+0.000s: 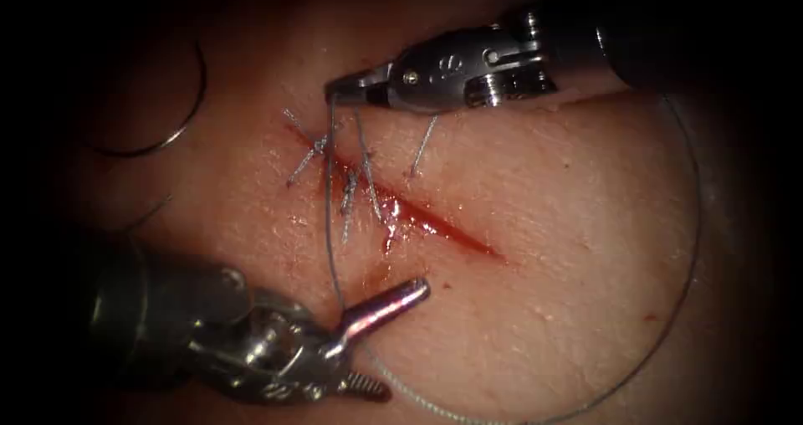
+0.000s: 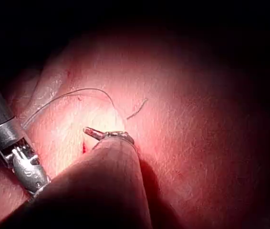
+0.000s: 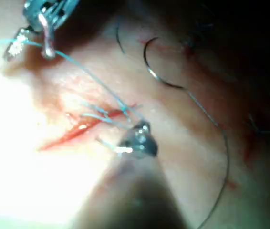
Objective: Wound Closure
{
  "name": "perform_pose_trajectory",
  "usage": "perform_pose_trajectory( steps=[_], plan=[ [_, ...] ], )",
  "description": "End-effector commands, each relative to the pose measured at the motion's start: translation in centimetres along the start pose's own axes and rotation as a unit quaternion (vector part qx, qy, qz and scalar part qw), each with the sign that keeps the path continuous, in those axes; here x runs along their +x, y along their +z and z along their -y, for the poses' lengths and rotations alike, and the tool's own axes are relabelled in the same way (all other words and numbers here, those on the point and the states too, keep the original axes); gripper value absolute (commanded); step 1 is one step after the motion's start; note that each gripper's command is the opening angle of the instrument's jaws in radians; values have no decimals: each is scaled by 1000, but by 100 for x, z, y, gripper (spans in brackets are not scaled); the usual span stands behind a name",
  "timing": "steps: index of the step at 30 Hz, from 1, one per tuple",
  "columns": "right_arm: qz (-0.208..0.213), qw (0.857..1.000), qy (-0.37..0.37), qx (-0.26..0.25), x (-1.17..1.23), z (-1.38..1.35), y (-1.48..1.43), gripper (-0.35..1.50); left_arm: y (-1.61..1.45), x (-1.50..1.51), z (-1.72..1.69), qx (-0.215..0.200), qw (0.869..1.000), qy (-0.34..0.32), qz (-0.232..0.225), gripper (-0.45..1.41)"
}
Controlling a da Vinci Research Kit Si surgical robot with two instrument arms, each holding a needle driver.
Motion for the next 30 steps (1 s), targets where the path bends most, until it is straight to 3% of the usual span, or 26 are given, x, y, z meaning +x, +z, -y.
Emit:
perform_pose_trajectory(
  steps=[1,8,12,16,20,30],
  plan=[
    [1,1000,0,2,-1,1,7,-35,6,1,-8,0,1000,1,-1,88],
    [0,1000,3,3,-2,1,7,-35,6,10,-10,0,1000,0,1,73],
    [0,1000,3,3,-2,0,7,-35,7,16,-12,-1,1000,0,-2,54],
    [1,1000,2,2,-2,1,7,-35,5,20,-14,-1,1000,12,-3,19],
    [2,1000,1,3,-3,4,4,-35,-2,22,-16,-1,999,36,-5,-45],
    [-5,1000,-7,-8,-6,42,-36,-35,-45,1,-3,18,999,28,12,-45]
  ],
)
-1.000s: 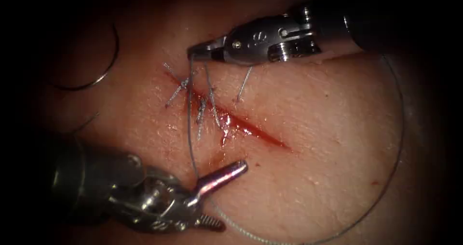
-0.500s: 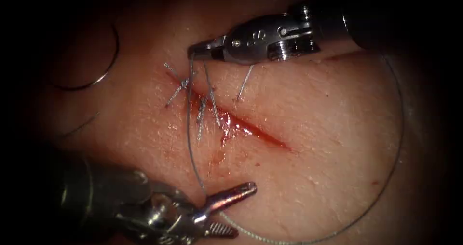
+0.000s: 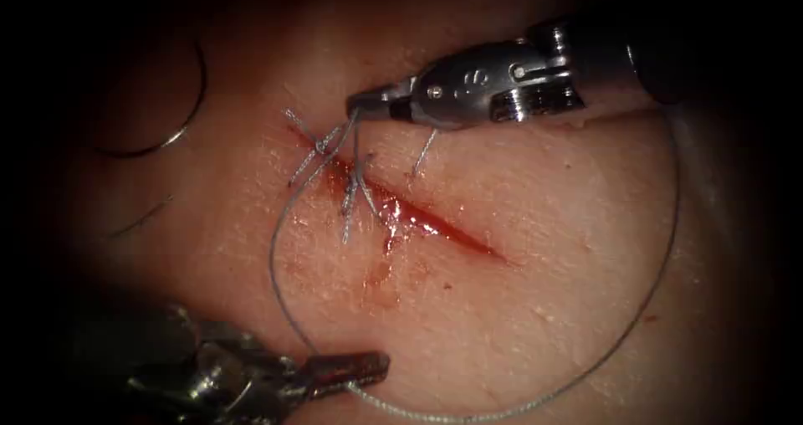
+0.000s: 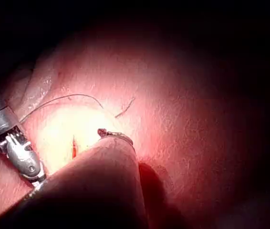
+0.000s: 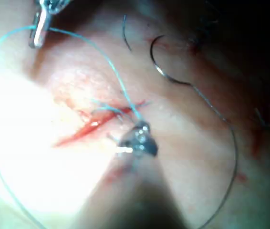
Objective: Wound Closure
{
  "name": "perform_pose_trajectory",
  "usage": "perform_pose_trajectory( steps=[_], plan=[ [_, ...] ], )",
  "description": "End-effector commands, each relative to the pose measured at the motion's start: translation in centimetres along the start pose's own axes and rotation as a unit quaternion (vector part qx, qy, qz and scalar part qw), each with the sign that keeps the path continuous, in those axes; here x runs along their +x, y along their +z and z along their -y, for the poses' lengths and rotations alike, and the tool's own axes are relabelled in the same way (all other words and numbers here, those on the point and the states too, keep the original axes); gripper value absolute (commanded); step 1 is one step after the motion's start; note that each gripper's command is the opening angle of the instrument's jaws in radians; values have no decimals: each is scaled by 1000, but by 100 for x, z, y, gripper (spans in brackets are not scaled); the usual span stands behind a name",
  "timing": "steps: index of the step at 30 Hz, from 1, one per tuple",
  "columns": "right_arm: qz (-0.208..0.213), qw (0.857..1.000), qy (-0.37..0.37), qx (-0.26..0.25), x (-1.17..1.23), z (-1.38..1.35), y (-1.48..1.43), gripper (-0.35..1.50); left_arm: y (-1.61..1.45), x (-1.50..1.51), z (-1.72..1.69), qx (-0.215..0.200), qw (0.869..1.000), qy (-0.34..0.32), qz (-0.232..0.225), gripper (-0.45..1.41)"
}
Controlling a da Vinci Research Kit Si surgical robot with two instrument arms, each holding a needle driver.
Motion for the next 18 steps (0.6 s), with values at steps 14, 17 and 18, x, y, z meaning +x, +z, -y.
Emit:
perform_pose_trajectory(
  steps=[14,17,18],
  plan=[
    [-42,998,2,-53,41,95,-81,111,-35,-16,7,-1,1000,6,18,-45],
    [-49,997,14,-66,53,98,-97,131,-46,-12,10,-2,1000,9,20,-45],
    [-52,996,18,-69,57,98,-102,131,-50,-9,11,-2,1000,13,21,-45]
  ],
)
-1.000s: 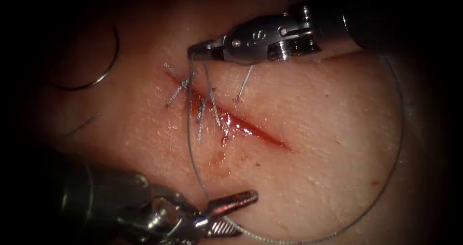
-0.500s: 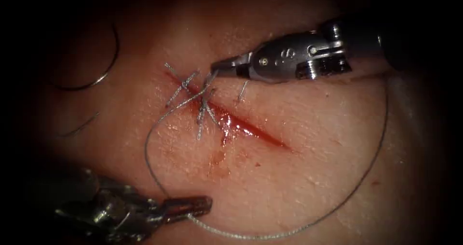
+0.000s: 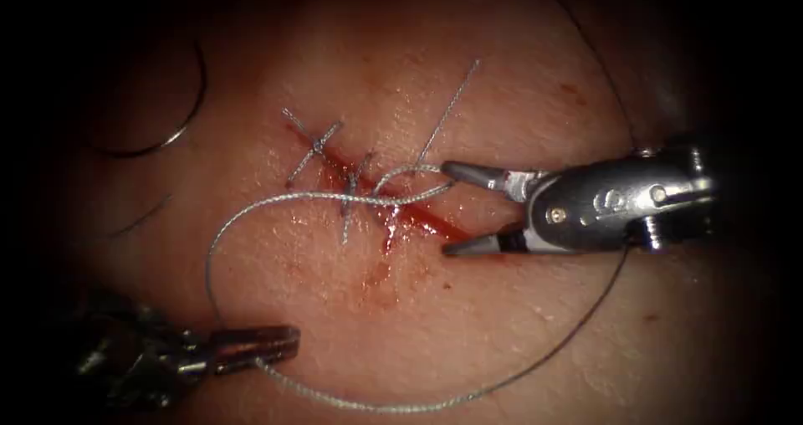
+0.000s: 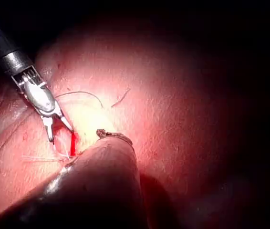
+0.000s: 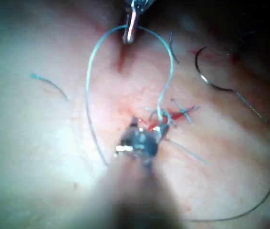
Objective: Wound Closure
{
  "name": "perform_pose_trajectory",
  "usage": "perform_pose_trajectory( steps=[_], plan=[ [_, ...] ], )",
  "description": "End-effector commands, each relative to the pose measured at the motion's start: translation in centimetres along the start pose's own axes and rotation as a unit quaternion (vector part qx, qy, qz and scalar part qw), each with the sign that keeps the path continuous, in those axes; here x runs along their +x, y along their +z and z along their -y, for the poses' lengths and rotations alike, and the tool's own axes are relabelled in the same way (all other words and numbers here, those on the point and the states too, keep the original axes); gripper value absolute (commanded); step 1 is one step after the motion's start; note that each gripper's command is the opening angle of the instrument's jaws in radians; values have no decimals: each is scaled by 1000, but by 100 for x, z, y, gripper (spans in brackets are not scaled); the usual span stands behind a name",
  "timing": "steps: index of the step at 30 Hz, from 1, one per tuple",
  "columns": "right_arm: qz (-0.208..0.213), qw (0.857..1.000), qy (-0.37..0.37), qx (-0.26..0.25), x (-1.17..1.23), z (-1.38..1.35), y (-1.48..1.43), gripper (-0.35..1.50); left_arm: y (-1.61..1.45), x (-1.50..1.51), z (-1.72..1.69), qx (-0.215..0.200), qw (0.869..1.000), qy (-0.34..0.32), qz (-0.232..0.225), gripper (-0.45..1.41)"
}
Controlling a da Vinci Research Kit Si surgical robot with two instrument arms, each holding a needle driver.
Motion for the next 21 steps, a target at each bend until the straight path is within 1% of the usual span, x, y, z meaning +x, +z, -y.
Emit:
perform_pose_trajectory(
  steps=[1,5,9,10,11,12,13,15,18,19,20,21],
  plan=[
    [-3,1000,8,-3,10,4,-3,131,2,6,-5,-1,1000,6,0,-45],
    [-13,1000,19,-1,27,-7,-16,131,-8,20,0,-2,1000,16,4,-45],
    [-25,999,32,-2,43,-24,-25,131,-15,36,7,-3,999,32,8,-45],
    [-30,999,34,4,45,-25,-27,135,-16,38,9,-3,999,33,8,-45],
    [-32,999,37,7,47,-26,-28,143,-18,40,12,-3,999,35,9,-45],
    [-41,997,60,19,48,-25,-30,148,-20,41,14,-4,999,40,8,-45],
    [-51,996,65,38,48,-23,-32,148,-21,41,16,-3,999,39,8,-45],
    [-62,994,71,56,48,-22,-38,145,-24,41,18,-3,999,43,9,-45],
    [-63,993,79,55,50,-34,-42,128,-25,44,18,-3,999,49,9,-45],
    [-59,994,83,47,51,-42,-43,110,-26,46,18,-3,999,48,10,-45],
    [-61,994,86,43,52,-50,-43,78,-26,48,18,-3,999,48,9,-45],
    [-62,993,90,40,54,-58,-42,36,-26,49,18,-3,999,51,10,-45]
  ],
)
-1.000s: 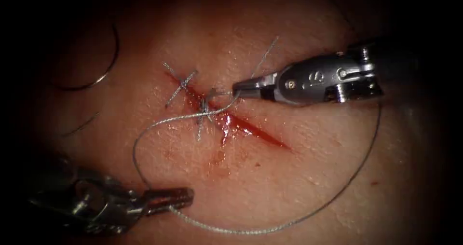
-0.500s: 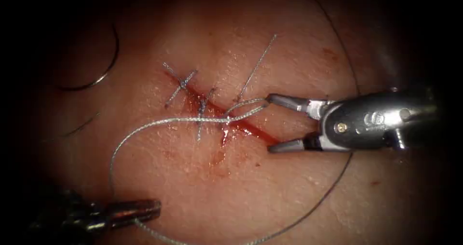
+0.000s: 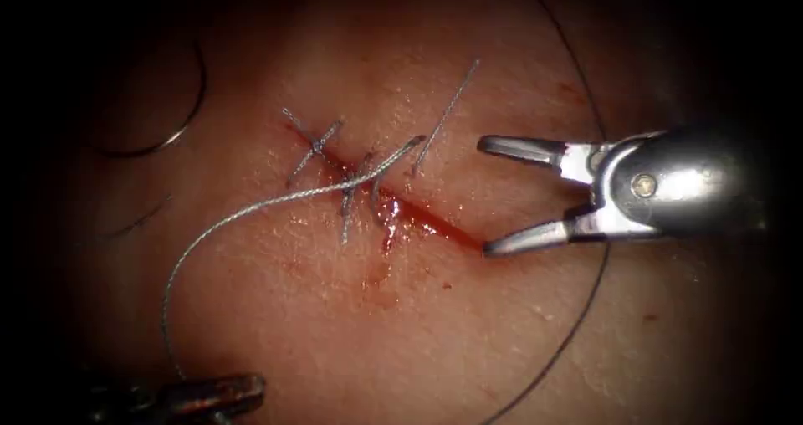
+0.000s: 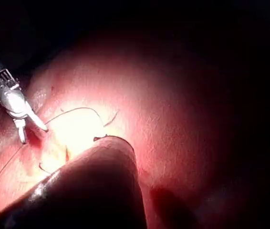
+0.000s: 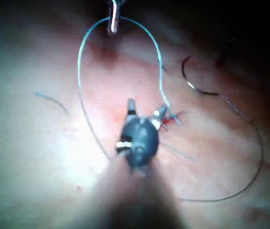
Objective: Wound Closure
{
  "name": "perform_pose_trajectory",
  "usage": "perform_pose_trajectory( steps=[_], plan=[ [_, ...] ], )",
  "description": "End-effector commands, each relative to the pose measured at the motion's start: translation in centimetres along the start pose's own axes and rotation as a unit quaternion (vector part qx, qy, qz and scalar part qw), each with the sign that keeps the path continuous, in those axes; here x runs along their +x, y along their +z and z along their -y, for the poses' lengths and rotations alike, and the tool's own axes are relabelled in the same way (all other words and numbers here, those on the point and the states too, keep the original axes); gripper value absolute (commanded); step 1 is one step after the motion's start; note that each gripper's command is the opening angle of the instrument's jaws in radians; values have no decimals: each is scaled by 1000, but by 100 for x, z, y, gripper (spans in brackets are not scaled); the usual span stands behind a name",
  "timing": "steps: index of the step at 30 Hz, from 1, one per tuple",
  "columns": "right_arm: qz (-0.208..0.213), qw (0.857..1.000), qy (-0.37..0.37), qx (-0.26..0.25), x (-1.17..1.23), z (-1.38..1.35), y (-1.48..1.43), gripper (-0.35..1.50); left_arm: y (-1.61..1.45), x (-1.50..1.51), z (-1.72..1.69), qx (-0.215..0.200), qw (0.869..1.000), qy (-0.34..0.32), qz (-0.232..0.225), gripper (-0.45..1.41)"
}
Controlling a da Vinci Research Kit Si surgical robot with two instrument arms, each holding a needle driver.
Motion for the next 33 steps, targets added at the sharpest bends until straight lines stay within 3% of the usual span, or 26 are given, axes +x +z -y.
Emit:
perform_pose_trajectory(
  steps=[1,6,10,14,17,20,26,33],
  plan=[
    [-3,1000,4,-9,3,-17,10,-30,5,5,-6,-1,1000,2,0,-45],
    [-7,999,-2,-37,14,-58,36,-35,5,7,-6,-1,1000,5,1,-45],
    [-7,999,-22,-35,14,-88,84,-35,6,4,-5,-1,1000,7,1,-45],
    [12,999,-39,-9,-2,-101,137,-35,5,4,-4,-1,1000,13,1,-45],
    [16,998,-55,11,-15,-93,170,-35,4,0,-1,-1,1000,14,0,-45],
    [9,998,-61,31,-26,-73,185,-35,3,-9,6,-2,1000,14,-1,-45],
    [10,996,-64,61,-40,-32,178,-35,11,-36,20,-2,1000,18,7,-45],
    [6,995,-60,74,-40,-10,166,-35,36,-67,21,1,1000,17,16,-45]
  ],
)
